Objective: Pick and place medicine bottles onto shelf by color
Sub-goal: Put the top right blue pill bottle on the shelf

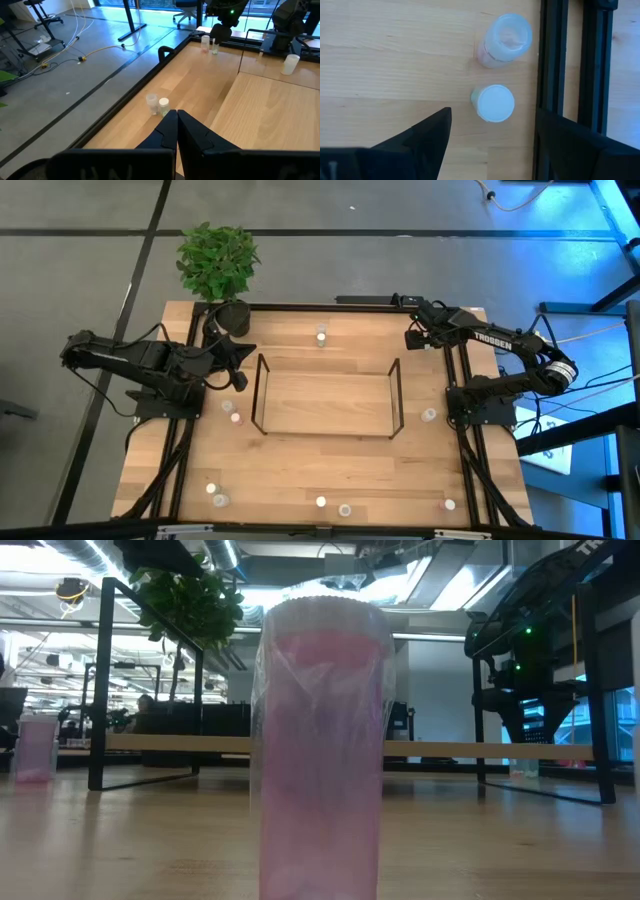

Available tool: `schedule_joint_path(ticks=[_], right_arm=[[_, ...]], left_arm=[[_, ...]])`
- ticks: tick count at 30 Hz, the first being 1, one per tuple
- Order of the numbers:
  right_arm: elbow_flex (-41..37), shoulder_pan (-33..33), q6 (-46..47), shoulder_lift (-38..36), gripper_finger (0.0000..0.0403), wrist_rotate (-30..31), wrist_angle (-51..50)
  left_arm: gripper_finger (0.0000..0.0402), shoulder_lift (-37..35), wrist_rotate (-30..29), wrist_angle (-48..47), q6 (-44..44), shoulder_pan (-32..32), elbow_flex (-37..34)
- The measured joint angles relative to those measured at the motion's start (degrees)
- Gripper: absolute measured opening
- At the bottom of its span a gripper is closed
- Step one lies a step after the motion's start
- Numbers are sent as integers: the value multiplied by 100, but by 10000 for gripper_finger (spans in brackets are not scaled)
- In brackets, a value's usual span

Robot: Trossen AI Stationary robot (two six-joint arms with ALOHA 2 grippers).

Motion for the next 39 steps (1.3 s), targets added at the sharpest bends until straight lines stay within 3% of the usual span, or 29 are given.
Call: schedule_joint_path(ticks=[6, 18, 39], right_arm=[[-389, 2, -332, 4, 291, -99, 317], [-437, 0, -431, 3, 291, 79, 941], [-437, 0, -280, 2, 290, 182, 798]], left_arm=[[0, 2, 0, 0, -2, 0, 0], [0, 2, 0, 0, -1, 0, 0], [0, 0, 0, 0, -2, 0, 0]])
